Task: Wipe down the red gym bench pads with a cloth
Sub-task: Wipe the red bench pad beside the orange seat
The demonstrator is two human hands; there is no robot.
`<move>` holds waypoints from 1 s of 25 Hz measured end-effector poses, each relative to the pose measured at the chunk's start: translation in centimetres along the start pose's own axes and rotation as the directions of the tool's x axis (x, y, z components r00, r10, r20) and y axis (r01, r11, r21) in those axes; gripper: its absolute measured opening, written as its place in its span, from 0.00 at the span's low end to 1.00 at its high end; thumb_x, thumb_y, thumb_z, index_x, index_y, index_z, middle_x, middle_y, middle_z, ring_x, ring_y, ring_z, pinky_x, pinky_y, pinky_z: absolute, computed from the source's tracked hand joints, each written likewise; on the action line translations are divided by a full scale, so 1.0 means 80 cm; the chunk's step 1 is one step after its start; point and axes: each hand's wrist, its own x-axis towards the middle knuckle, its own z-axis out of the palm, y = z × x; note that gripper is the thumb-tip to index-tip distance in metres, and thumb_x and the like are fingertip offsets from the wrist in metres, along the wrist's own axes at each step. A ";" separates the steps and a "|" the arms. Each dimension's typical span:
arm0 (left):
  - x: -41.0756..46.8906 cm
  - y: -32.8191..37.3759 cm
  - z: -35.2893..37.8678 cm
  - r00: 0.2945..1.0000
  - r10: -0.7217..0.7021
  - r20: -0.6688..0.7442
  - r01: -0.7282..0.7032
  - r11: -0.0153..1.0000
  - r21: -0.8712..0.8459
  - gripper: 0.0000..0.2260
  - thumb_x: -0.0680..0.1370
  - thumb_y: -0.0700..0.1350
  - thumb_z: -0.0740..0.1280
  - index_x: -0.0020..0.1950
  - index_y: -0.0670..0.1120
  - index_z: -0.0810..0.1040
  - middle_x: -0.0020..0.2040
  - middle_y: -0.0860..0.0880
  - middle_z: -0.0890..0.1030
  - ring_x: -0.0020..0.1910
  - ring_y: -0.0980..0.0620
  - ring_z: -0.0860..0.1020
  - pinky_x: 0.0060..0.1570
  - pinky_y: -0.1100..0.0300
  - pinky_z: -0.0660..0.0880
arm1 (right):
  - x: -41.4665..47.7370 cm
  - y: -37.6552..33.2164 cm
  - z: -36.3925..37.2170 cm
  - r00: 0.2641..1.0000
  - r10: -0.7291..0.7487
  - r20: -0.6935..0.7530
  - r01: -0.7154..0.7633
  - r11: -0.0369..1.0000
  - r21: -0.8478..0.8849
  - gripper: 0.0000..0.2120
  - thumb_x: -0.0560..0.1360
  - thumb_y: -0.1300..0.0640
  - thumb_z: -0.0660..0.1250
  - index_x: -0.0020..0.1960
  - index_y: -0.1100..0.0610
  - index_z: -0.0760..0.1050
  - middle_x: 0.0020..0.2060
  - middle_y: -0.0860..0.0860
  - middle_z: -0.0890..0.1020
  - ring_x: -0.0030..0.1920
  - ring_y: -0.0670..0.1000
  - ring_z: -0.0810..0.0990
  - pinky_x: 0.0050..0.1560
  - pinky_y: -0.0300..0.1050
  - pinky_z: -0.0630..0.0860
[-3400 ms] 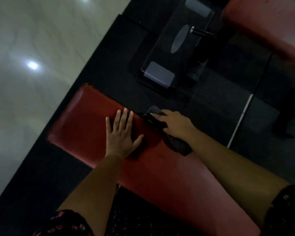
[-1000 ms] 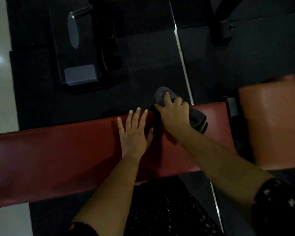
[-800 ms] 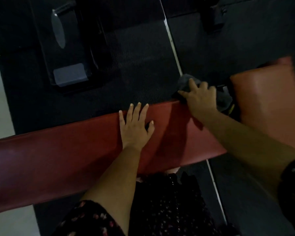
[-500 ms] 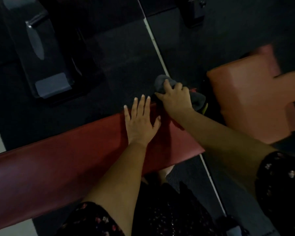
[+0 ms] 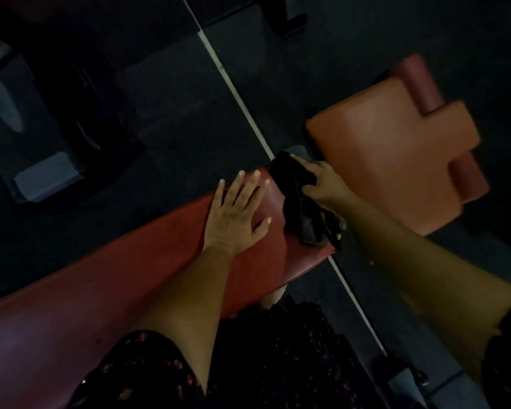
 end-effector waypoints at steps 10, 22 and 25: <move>0.012 0.004 -0.007 0.978 0.201 0.055 -0.203 0.979 0.033 0.31 0.77 0.58 0.54 0.78 0.49 0.59 0.77 0.46 0.63 0.77 0.45 0.59 0.74 0.39 0.54 | 0.013 0.008 -0.016 0.989 -0.140 0.054 0.133 0.985 0.107 0.32 0.74 0.68 0.62 0.75 0.47 0.64 0.64 0.55 0.74 0.53 0.50 0.77 0.43 0.34 0.72; 0.012 0.063 0.001 0.968 0.193 0.160 -0.202 0.979 0.041 0.35 0.75 0.61 0.55 0.77 0.43 0.63 0.77 0.45 0.64 0.77 0.48 0.56 0.75 0.46 0.46 | -0.027 0.080 0.002 0.993 -0.108 0.051 0.109 0.994 -0.018 0.34 0.75 0.65 0.62 0.76 0.43 0.61 0.71 0.57 0.65 0.70 0.58 0.67 0.65 0.43 0.66; 0.010 0.063 0.002 0.973 0.161 0.167 -0.171 0.984 0.051 0.37 0.75 0.62 0.54 0.78 0.43 0.59 0.78 0.45 0.62 0.77 0.47 0.57 0.76 0.44 0.47 | -0.047 0.095 0.017 0.997 -0.078 0.010 0.077 0.993 0.084 0.35 0.75 0.65 0.63 0.76 0.43 0.58 0.71 0.57 0.65 0.71 0.56 0.65 0.63 0.37 0.63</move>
